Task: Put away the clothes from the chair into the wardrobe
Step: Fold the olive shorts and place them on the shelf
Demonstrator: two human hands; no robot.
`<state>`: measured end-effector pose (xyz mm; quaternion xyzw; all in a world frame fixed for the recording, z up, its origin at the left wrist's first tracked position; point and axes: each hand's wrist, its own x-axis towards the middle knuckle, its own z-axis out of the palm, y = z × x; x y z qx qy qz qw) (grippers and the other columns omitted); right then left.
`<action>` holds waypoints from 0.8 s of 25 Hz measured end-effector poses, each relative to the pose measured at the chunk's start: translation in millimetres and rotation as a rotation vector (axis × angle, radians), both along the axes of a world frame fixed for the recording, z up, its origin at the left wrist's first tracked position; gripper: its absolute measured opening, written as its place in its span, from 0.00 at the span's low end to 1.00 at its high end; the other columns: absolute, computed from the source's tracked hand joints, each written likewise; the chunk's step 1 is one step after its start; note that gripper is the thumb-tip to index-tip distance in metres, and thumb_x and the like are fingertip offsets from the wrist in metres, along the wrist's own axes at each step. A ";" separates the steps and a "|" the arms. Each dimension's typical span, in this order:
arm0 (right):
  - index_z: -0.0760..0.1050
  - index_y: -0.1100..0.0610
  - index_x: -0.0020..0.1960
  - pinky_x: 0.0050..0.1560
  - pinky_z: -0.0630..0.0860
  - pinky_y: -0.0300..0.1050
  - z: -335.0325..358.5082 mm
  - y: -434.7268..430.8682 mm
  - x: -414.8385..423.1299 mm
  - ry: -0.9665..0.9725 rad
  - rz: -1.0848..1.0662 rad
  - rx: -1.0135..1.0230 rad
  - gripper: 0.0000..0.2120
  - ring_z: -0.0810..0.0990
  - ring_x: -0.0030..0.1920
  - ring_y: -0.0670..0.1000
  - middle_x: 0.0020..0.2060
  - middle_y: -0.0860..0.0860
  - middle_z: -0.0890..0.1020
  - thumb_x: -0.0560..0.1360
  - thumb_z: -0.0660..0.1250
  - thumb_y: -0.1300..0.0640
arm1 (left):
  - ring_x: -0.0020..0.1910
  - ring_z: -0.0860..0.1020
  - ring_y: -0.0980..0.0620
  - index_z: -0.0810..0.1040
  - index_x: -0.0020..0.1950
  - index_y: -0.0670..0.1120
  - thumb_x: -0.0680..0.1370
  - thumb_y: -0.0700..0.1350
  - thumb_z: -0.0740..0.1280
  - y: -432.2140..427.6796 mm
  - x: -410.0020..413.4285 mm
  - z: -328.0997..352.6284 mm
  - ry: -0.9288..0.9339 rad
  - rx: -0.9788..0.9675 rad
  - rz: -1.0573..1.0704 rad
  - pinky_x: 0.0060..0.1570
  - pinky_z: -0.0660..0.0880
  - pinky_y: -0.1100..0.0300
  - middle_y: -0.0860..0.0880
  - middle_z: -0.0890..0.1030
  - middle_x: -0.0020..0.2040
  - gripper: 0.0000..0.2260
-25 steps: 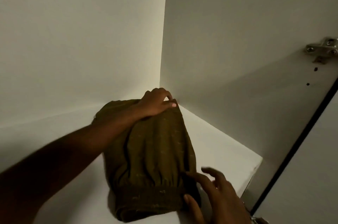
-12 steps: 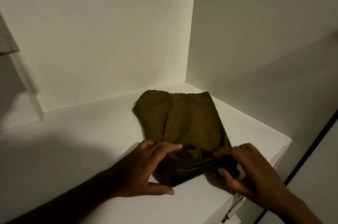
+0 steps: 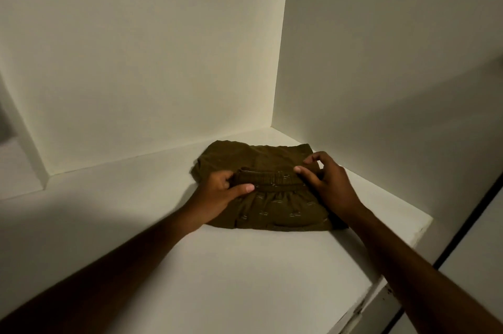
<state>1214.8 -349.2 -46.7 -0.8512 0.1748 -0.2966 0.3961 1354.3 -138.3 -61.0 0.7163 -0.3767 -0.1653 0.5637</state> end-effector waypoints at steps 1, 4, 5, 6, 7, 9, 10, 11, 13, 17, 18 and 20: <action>0.74 0.47 0.49 0.33 0.77 0.47 -3.0 -2.9 8.0 0.033 -0.013 -0.033 0.15 0.81 0.33 0.50 0.35 0.51 0.83 0.71 0.68 0.38 | 0.51 0.83 0.49 0.80 0.56 0.40 0.73 0.47 0.72 -2.4 6.9 -2.6 -0.002 0.019 0.034 0.47 0.79 0.64 0.44 0.84 0.50 0.15; 0.74 0.46 0.47 0.38 0.78 0.51 -12.0 -11.4 23.2 0.084 -0.051 -0.110 0.16 0.82 0.36 0.51 0.35 0.50 0.83 0.71 0.66 0.35 | 0.45 0.83 0.45 0.82 0.48 0.37 0.70 0.51 0.74 -8.6 25.5 -1.2 0.008 0.112 0.153 0.49 0.78 0.56 0.41 0.85 0.44 0.18; 0.75 0.46 0.49 0.38 0.78 0.49 -14.0 -14.5 24.3 0.059 -0.046 -0.078 0.16 0.82 0.36 0.50 0.36 0.50 0.83 0.71 0.67 0.35 | 0.45 0.83 0.46 0.82 0.48 0.38 0.70 0.51 0.74 -10.2 32.2 -2.9 0.024 0.103 0.171 0.50 0.78 0.57 0.43 0.85 0.44 0.17; 0.75 0.46 0.50 0.38 0.78 0.47 -15.8 -19.3 22.7 0.019 -0.009 -0.013 0.15 0.82 0.37 0.50 0.38 0.49 0.83 0.71 0.68 0.37 | 0.46 0.83 0.47 0.83 0.49 0.40 0.69 0.51 0.75 -10.6 36.2 -5.5 0.049 0.076 0.202 0.52 0.78 0.57 0.44 0.85 0.45 0.16; 0.75 0.45 0.53 0.38 0.77 0.43 -16.4 -24.8 17.7 -0.007 0.058 0.062 0.16 0.82 0.38 0.49 0.38 0.49 0.83 0.70 0.69 0.39 | 0.49 0.82 0.48 0.83 0.50 0.43 0.69 0.53 0.75 -10.2 39.0 -9.4 0.075 0.037 0.251 0.54 0.77 0.56 0.46 0.84 0.48 0.17; 0.73 0.44 0.58 0.40 0.77 0.39 -15.1 -32.1 5.1 0.014 0.213 0.151 0.21 0.82 0.37 0.47 0.37 0.52 0.83 0.68 0.74 0.45 | 0.54 0.81 0.47 0.82 0.54 0.47 0.65 0.58 0.76 -7.0 42.7 -14.4 0.154 -0.106 0.294 0.58 0.76 0.52 0.47 0.83 0.53 0.22; 0.73 0.43 0.58 0.40 0.77 0.39 -16.6 -34.7 2.1 0.037 0.230 0.128 0.23 0.81 0.36 0.46 0.36 0.52 0.82 0.66 0.77 0.48 | 0.55 0.81 0.46 0.81 0.55 0.48 0.63 0.60 0.77 -4.9 42.9 -15.0 0.218 -0.181 0.255 0.58 0.76 0.51 0.46 0.83 0.54 0.25; 0.73 0.43 0.57 0.40 0.77 0.40 -19.0 -36.5 2.4 0.035 0.200 0.088 0.23 0.81 0.36 0.46 0.35 0.52 0.82 0.65 0.78 0.50 | 0.55 0.81 0.46 0.80 0.56 0.49 0.61 0.61 0.77 -2.2 42.5 -14.4 0.246 -0.223 0.201 0.58 0.76 0.52 0.45 0.83 0.54 0.28; 0.75 0.45 0.50 0.39 0.76 0.40 -19.4 -38.5 6.3 -0.016 0.105 0.037 0.19 0.80 0.37 0.45 0.36 0.49 0.81 0.64 0.79 0.51 | 0.55 0.81 0.49 0.78 0.59 0.50 0.61 0.61 0.74 4.4 45.6 -14.4 0.147 -0.211 0.118 0.59 0.76 0.54 0.45 0.83 0.54 0.30; 0.78 0.41 0.45 0.43 0.77 0.43 -15.7 -39.7 -17.5 -0.074 -0.013 -0.150 0.17 0.80 0.45 0.42 0.46 0.40 0.82 0.61 0.75 0.36 | 0.62 0.75 0.55 0.73 0.64 0.55 0.73 0.63 0.65 33.4 38.1 -12.7 -0.499 0.004 0.031 0.60 0.75 0.56 0.55 0.74 0.64 0.23; 0.79 0.39 0.49 0.47 0.76 0.40 -13.7 -39.1 -32.9 -0.077 0.075 -0.195 0.20 0.80 0.50 0.40 0.51 0.38 0.81 0.61 0.73 0.33 | 0.64 0.72 0.58 0.71 0.67 0.56 0.76 0.60 0.62 41.6 34.6 -13.3 -0.665 0.068 0.000 0.62 0.73 0.59 0.57 0.69 0.67 0.20; 0.73 0.30 0.58 0.52 0.72 0.32 -12.2 -28.1 -60.7 0.152 0.227 -0.376 0.25 0.76 0.56 0.35 0.59 0.30 0.75 0.61 0.68 0.27 | 0.66 0.68 0.63 0.66 0.71 0.58 0.77 0.55 0.61 51.4 25.7 -15.6 -0.829 0.234 -0.107 0.63 0.70 0.66 0.61 0.61 0.72 0.22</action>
